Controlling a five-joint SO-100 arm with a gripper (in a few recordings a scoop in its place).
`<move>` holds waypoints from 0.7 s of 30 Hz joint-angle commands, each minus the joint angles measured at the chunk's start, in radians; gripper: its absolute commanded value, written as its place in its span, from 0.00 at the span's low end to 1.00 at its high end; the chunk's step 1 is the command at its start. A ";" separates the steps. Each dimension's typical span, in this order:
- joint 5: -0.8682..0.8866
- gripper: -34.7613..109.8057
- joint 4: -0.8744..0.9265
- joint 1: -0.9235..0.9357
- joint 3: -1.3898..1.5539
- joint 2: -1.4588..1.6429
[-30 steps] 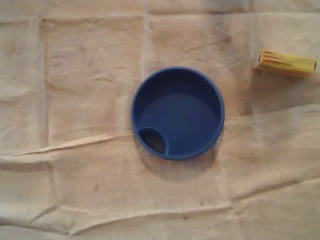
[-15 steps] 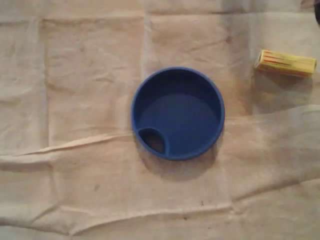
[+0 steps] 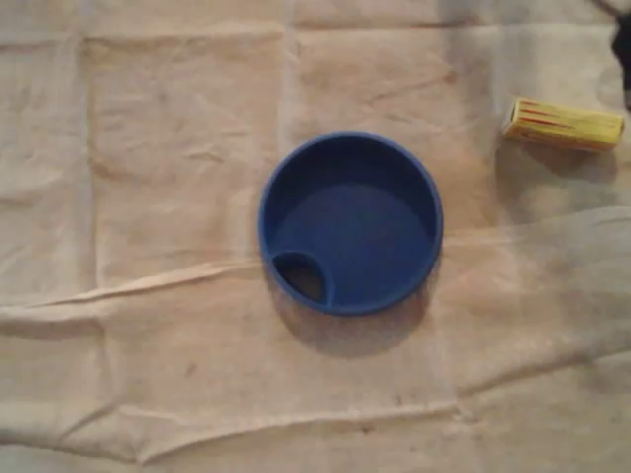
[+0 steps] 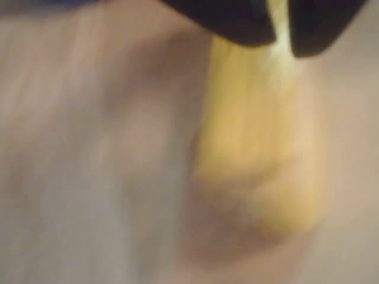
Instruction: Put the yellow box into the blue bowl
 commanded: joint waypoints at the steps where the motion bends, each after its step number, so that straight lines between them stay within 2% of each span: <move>1: 0.008 0.35 -0.002 -0.005 -0.120 0.005; 8: 0.009 0.46 0.002 -0.005 -0.120 -0.003; 21: 0.009 0.46 0.106 0.000 -0.014 -0.005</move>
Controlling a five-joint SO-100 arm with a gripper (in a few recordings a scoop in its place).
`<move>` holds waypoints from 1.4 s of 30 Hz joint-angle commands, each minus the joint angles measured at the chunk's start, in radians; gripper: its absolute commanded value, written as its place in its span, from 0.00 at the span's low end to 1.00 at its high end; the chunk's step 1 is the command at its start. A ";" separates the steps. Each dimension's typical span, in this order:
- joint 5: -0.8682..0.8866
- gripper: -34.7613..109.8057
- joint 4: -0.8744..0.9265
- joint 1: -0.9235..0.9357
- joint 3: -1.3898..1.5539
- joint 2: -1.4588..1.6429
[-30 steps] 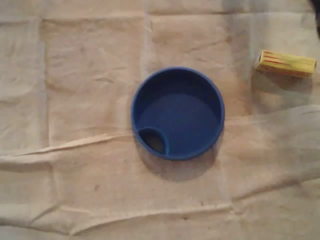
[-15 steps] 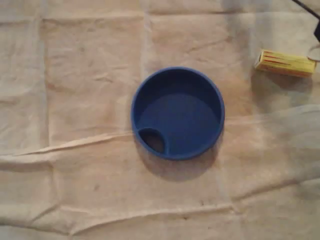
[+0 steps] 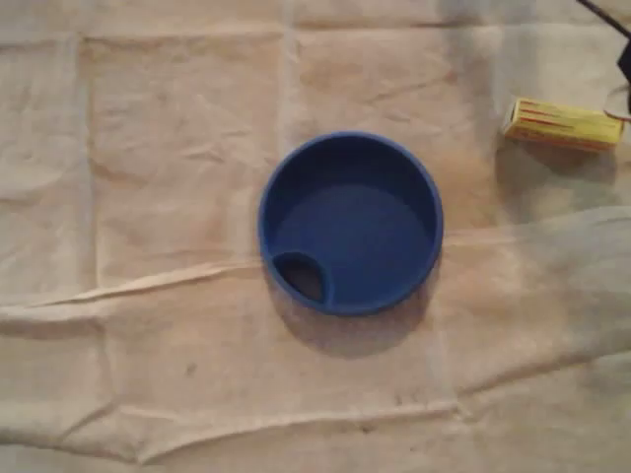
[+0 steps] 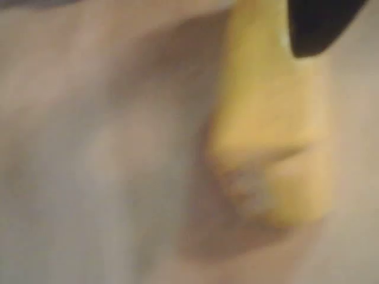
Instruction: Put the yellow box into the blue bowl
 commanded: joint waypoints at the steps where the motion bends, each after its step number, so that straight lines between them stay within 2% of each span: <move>1: 0.009 0.46 -0.002 0.011 0.012 0.026; 11: 0.008 0.46 -0.041 0.046 0.064 0.023; 21: 0.009 0.46 -0.049 0.037 0.072 -0.083; 42: 0.009 0.46 -0.127 -0.011 0.084 -0.094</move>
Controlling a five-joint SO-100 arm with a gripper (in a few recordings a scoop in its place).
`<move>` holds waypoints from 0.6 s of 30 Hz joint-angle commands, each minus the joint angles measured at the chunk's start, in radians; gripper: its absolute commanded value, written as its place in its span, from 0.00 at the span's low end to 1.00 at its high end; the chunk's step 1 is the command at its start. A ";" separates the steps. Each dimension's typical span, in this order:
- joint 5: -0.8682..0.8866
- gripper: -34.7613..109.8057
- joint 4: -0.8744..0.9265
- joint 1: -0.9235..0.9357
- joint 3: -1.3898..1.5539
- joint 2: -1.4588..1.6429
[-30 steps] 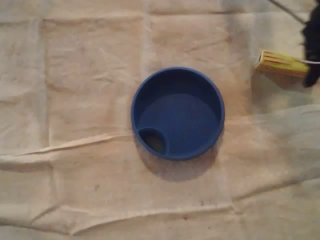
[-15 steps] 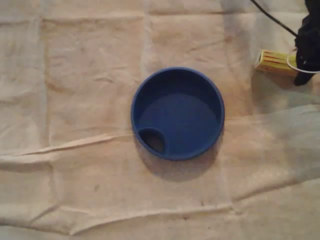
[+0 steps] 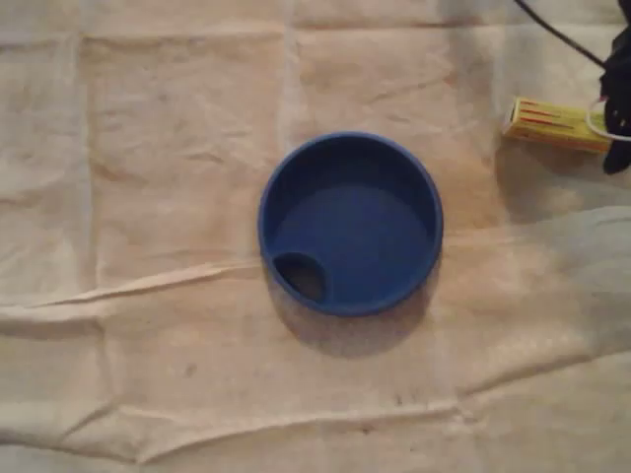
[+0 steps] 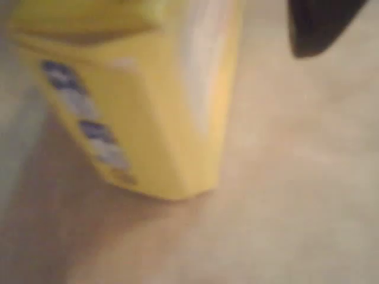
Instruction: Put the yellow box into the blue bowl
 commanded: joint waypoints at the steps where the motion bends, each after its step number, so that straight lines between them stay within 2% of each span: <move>1: 0.009 0.46 -0.009 0.003 -0.014 0.023; 8: 0.009 0.45 0.002 0.005 -0.026 -0.023; 18: 0.008 0.30 -0.012 0.067 -0.031 -0.028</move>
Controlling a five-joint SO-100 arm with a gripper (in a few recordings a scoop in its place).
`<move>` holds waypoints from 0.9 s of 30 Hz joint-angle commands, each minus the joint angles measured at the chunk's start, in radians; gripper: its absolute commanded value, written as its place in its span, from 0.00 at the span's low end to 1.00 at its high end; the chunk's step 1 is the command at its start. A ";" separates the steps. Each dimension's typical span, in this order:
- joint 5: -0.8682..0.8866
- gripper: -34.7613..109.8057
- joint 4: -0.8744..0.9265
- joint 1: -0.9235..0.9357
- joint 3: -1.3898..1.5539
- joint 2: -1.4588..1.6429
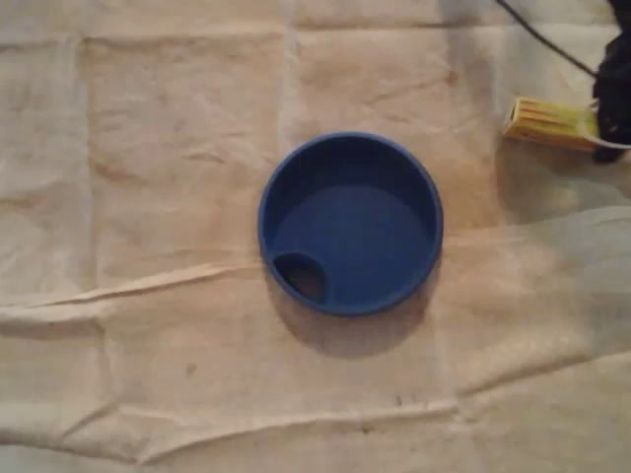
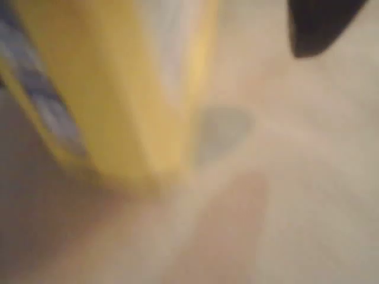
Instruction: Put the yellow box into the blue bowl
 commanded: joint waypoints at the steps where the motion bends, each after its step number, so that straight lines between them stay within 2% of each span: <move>1: 0.008 0.29 -0.012 0.020 -0.031 0.031; 6: 0.008 0.23 -0.012 0.020 -0.031 0.031; 16: 0.008 0.24 0.005 0.012 -0.028 0.063; 27: -0.003 0.24 0.003 0.009 -0.032 0.284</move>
